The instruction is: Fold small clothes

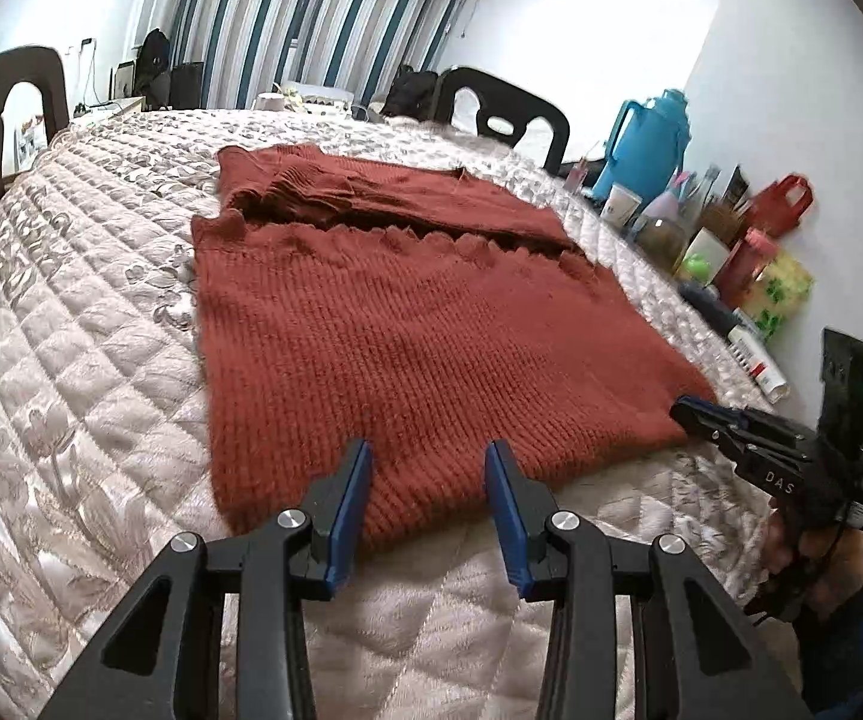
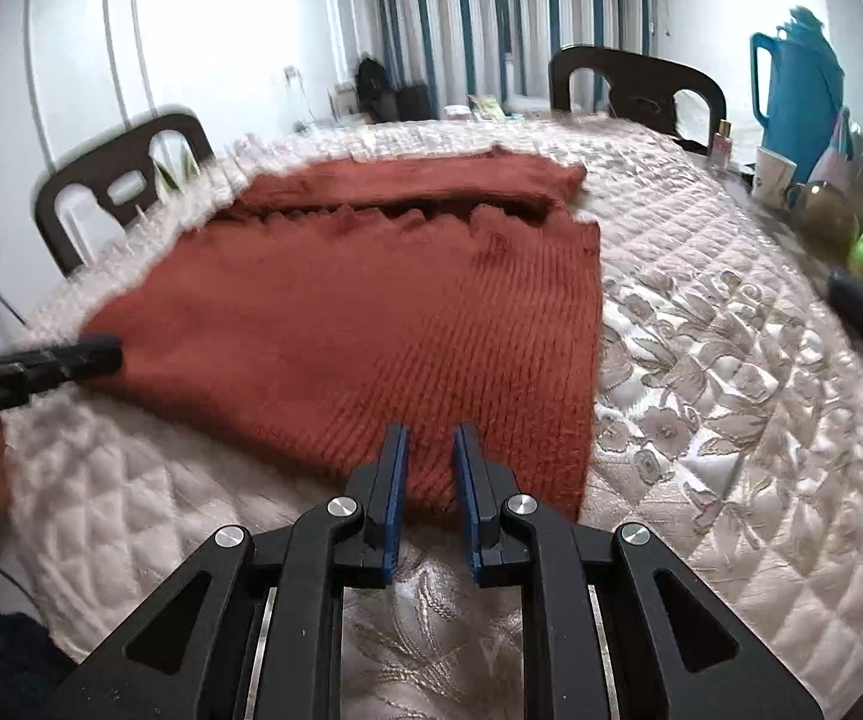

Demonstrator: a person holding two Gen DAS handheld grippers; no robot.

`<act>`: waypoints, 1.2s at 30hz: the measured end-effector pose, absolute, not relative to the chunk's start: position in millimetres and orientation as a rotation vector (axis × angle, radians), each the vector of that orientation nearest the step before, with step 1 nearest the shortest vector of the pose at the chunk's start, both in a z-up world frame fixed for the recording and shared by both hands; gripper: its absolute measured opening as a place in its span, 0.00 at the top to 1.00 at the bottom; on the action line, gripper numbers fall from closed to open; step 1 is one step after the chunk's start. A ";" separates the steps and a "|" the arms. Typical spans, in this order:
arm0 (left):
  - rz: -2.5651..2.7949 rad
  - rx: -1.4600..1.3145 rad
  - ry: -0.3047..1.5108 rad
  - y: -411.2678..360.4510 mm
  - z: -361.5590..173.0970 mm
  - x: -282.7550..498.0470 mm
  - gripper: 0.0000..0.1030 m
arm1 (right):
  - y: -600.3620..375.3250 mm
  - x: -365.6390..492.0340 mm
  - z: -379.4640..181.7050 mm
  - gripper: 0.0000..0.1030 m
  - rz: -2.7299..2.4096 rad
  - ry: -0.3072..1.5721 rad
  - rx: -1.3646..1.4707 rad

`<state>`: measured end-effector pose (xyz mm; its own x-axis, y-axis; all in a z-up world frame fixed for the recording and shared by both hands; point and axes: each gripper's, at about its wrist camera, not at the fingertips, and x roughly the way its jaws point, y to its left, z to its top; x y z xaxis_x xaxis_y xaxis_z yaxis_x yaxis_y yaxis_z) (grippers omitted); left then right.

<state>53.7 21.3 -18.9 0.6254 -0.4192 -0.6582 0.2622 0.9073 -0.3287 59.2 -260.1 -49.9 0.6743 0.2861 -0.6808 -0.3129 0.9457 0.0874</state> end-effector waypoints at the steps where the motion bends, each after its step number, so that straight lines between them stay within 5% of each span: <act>1: -0.394 -0.205 0.803 21.7 -17.1 52.3 0.59 | -260.9 58.8 -47.6 0.84 0.333 0.765 -0.034; 10: -0.299 -0.243 0.755 59.7 -10.3 37.8 0.52 | -293.2 42.9 -32.0 0.79 0.290 0.712 0.041; 14: -0.282 -0.292 0.777 75.8 -17.8 36.2 0.51 | -307.5 40.1 -32.9 0.58 0.255 0.709 0.066; 29: -0.337 -0.287 0.792 51.6 -30.5 48.4 0.51 | -300.7 62.0 -51.0 0.58 0.383 0.774 0.106; 36: -0.342 -0.311 0.813 53.7 -33.5 51.9 0.75 | -294.8 61.8 -53.1 0.82 0.397 0.778 0.067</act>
